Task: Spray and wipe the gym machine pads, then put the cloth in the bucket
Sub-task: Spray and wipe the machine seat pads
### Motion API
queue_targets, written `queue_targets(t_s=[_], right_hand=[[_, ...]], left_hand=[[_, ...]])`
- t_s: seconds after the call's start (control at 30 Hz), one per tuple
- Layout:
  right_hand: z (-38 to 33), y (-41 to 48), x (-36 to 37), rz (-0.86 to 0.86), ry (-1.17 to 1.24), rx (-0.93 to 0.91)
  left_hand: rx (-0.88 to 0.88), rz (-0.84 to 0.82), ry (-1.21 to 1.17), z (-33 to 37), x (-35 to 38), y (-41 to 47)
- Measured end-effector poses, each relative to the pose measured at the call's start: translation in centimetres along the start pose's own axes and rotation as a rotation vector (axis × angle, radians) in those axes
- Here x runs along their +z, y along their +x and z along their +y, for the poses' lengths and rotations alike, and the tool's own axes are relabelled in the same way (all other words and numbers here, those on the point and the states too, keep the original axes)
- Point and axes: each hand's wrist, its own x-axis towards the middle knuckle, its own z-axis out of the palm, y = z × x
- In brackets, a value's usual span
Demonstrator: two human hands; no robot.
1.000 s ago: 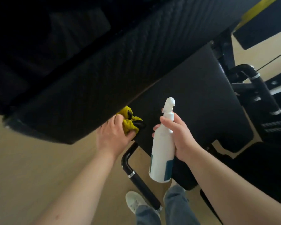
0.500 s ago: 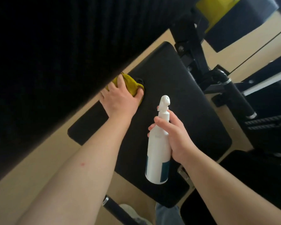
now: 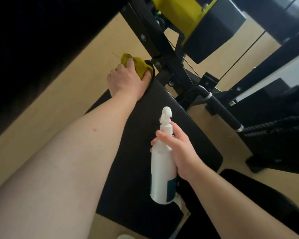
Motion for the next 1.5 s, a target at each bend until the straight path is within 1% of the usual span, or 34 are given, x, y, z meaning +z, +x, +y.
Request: queue_targets(t_s=[0.1,0.17,0.33,0.53,0.6,0.67,0.77,0.87,0.97,1.07,1.13,1.17,1.27,1.33,1.43,1.5], right_hand=[[-0.3,-0.2,0.3,0.012,0.004,-0.004],[-0.6,-0.5,1.0,0.004,0.017,-0.011],[-1.1,-1.0,3.6,-0.058,0.04,-0.045],[1.1,-2.5,8.1,-0.108,0.026,-0.061],[2.4,-3.6,9.4,-0.136,0.025,-0.045],[3.7,-4.7,10.7,-0.151,0.016,-0.025],[6.0,-6.4,12.7,-0.161,-0.007,-0.004],[8.0,-8.6,14.9,-0.193,-0.026,0.012],[9.4,-10.7,16.2,-0.213,-0.024,0.019],[10.3,-11.8,16.4,-0.195,-0.006,0.002],[10.7,-12.4,15.7,-0.165,-0.027,-0.024],[10.9,-12.7,15.2,-0.149,-0.038,-0.031],[11.5,-13.1,13.3,-0.09,-0.047,-0.011],[11.5,-12.9,12.1,-0.037,-0.09,0.001],[10.7,-12.3,10.3,0.032,-0.079,0.012],[10.1,-11.8,9.0,0.042,-0.048,0.02]], left_hand=[[-0.001,-0.047,0.01,-1.0,-0.8,-0.5],[-0.048,-0.085,-0.001,-2.5,-1.4,-1.4],[-0.159,-0.133,-0.101,-9.3,-0.4,-6.6],[-0.129,-0.208,-0.098,-15.3,-0.2,-11.9],[-0.177,-0.233,-0.087,-17.8,-0.3,-13.7],[-0.259,-0.258,-0.08,-20.7,-0.6,-16.2],[-0.357,-0.307,-0.128,-24.0,-0.8,-20.1],[-0.352,-0.227,-0.149,-26.0,-0.9,-23.1],[-0.277,-0.198,-0.012,-26.1,0.5,-26.6],[-0.067,-0.159,0.027,-23.0,3.3,-31.5],[0.058,-0.205,0.081,-20.8,4.8,-33.2],[0.092,-0.236,0.096,-20.1,5.1,-33.2],[0.214,-0.211,0.17,-19.9,5.0,-31.6],[0.278,-0.238,0.223,-19.6,4.7,-29.3],[0.337,-0.225,0.245,-17.1,4.1,-25.8],[0.336,-0.203,0.244,-14.7,4.0,-23.7]])
